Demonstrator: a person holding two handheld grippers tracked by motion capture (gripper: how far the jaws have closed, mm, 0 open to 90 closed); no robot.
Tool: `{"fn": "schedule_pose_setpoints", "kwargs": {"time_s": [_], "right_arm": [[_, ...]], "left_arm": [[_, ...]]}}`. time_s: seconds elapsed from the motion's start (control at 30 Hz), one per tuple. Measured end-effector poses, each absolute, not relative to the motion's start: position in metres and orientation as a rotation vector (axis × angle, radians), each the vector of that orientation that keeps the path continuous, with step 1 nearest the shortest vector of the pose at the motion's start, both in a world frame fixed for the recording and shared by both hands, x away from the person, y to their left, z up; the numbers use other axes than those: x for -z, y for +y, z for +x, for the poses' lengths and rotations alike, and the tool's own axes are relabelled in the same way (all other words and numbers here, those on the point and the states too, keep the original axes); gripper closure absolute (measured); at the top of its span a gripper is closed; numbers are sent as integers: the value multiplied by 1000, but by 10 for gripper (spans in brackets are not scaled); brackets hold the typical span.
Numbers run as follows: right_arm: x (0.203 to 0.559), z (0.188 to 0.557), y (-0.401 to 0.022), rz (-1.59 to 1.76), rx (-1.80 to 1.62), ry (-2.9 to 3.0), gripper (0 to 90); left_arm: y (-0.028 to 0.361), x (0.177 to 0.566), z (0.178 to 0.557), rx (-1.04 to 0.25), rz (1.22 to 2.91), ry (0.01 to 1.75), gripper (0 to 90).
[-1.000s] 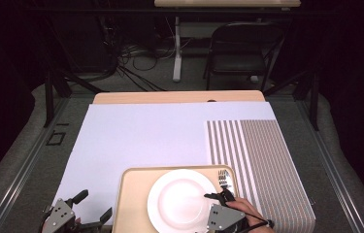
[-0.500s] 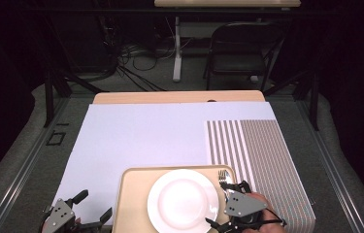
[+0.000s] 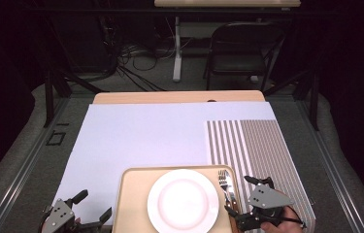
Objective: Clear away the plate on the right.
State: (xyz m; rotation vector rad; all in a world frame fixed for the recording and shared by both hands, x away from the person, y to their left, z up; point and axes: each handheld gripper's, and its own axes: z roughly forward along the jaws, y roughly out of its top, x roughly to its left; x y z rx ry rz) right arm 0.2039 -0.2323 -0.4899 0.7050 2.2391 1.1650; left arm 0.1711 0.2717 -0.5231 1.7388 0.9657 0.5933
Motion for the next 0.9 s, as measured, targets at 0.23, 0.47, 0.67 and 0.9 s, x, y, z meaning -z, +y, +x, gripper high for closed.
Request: {"fn": "schedule_pose_setpoints", "kwargs": {"time_s": [0.23, 0.47, 0.67, 0.9], "right_arm": [[496, 205, -254, 798, -1147, 2195, 0], [498, 203, -275, 869, -1152, 2151, 0], [503, 202, -292, 936, -1139, 2109, 0], [510, 206, -309, 1018, -1153, 2049, 0]], "left_arm": [[272, 523, 171, -595, 1741, 966, 29], [272, 523, 171, -598, 1738, 967, 29], [272, 523, 171, -598, 1738, 967, 29], [272, 523, 171, -601, 1740, 966, 29]]}}
